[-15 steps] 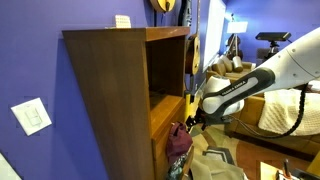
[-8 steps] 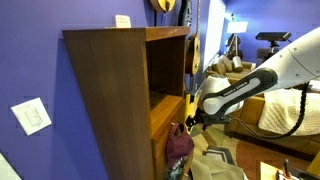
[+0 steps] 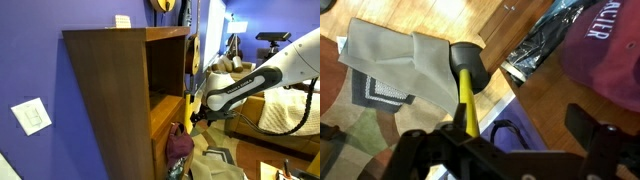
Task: Hang the cap on the drawer handle
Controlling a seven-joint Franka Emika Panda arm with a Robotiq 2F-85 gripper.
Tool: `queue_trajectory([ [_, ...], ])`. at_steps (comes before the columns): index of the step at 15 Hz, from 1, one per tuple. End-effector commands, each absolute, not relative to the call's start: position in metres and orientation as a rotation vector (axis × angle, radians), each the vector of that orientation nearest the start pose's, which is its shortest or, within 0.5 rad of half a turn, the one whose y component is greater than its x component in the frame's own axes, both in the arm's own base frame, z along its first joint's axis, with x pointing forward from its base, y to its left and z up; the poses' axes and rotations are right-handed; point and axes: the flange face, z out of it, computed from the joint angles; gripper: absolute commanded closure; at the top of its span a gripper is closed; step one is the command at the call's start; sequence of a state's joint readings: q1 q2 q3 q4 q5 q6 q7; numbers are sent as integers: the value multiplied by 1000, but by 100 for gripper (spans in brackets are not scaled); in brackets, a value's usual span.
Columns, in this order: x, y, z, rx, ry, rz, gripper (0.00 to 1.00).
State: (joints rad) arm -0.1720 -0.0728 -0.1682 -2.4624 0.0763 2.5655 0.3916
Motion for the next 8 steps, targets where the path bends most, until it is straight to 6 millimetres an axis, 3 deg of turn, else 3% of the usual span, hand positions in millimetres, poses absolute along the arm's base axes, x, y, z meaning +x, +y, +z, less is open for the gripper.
queue_trajectory([
  [1,450,-178,353,-2821,1227,-255,0],
  [8,435,-180,416,-2811,1058,-394,0],
])
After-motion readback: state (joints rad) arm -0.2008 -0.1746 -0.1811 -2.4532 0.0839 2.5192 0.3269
